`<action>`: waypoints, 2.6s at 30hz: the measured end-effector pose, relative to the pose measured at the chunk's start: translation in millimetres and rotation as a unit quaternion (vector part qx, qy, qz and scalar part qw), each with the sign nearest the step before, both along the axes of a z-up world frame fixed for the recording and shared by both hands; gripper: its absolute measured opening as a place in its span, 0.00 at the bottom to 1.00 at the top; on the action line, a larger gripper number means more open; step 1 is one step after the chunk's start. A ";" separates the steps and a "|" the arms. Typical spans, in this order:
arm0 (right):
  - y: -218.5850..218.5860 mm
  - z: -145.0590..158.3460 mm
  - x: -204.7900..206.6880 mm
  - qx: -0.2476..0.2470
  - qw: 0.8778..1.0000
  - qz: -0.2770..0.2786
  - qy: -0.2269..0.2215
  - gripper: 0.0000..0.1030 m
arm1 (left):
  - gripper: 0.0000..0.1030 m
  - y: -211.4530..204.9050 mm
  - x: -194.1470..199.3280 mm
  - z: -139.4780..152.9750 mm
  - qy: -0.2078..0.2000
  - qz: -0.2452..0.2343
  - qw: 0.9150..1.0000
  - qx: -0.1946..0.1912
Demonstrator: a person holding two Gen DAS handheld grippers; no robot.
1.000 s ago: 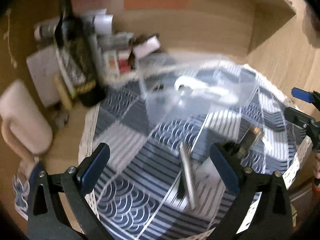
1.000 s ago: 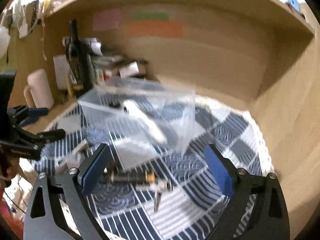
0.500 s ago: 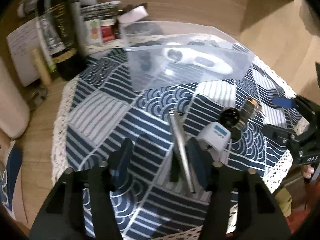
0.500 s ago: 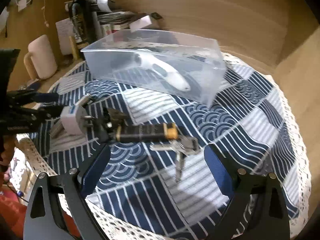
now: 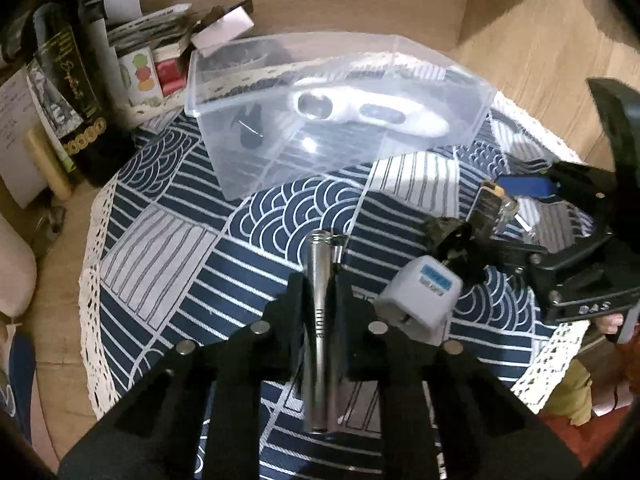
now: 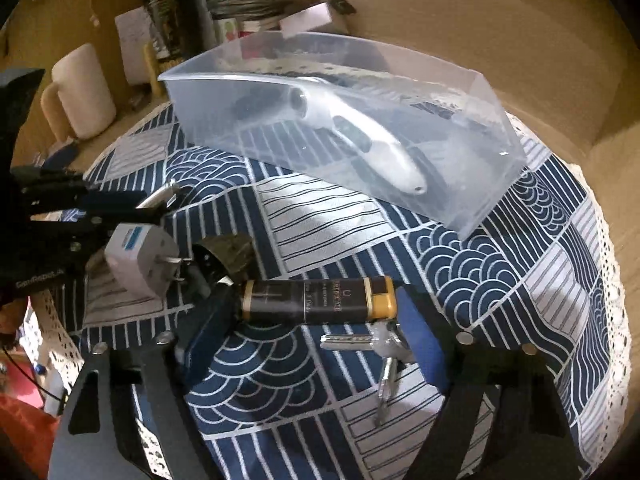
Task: Organize rigid objects
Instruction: 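Grasp the black-gold battery with the right tool while the left grasps the silver cylinder, then lower the battery and silver cylinder into the clear box and open both tools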
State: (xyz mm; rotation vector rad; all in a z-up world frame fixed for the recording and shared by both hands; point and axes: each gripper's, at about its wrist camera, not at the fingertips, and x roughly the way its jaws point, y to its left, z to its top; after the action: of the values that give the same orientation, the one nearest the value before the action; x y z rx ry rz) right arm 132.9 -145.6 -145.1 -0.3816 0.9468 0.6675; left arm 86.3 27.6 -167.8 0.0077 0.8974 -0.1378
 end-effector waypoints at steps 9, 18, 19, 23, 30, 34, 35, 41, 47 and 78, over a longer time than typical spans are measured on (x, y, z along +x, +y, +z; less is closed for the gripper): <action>-15.3 15.3 0.7 0.018 0.999 -0.033 -0.029 0.77 | 0.15 12.3 -3.2 27.7 -0.044 0.023 0.999 -0.007; -21.0 60.6 3.5 0.054 0.991 -0.056 -0.105 0.77 | 0.15 20.9 -6.2 77.0 -0.123 0.040 0.992 -0.013; -21.6 64.7 5.8 0.058 0.991 -0.059 -0.109 0.77 | 0.15 20.6 -5.7 80.9 -0.129 0.041 0.991 -0.014; -20.4 82.1 15.6 0.081 0.986 -0.067 -0.131 0.77 | 0.15 20.4 -2.1 99.4 -0.155 0.045 0.987 -0.017; -15.2 113.4 26.7 0.115 0.976 -0.069 -0.170 0.77 | 0.15 23.1 14.3 119.3 -0.176 0.051 0.982 -0.037; -8.9 121.2 36.4 0.125 0.974 -0.067 -0.178 0.77 | 0.14 28.2 22.5 125.1 -0.181 0.057 0.981 -0.047; -7.5 121.5 38.6 0.126 0.974 -0.068 -0.178 0.77 | 0.15 29.8 26.0 125.7 -0.181 0.061 0.980 -0.048; 10.1 109.1 59.2 0.118 0.978 -0.068 -0.156 0.77 | 0.15 34.0 43.9 116.0 -0.170 0.068 0.983 -0.031; 26.3 84.9 81.1 0.096 0.985 -0.067 -0.123 0.77 | 0.15 31.8 67.1 97.3 -0.140 0.069 0.988 0.004; 69.3 39.2 132.6 0.012 0.997 -0.033 -0.066 0.80 | 0.45 13.1 114.4 65.9 -0.071 0.039 0.997 0.012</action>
State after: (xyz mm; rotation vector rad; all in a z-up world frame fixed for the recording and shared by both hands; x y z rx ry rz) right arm 265.5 -76.3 -105.9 -0.3663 0.8223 0.5860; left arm 200.7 40.7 -101.9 0.0058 0.7572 -0.0528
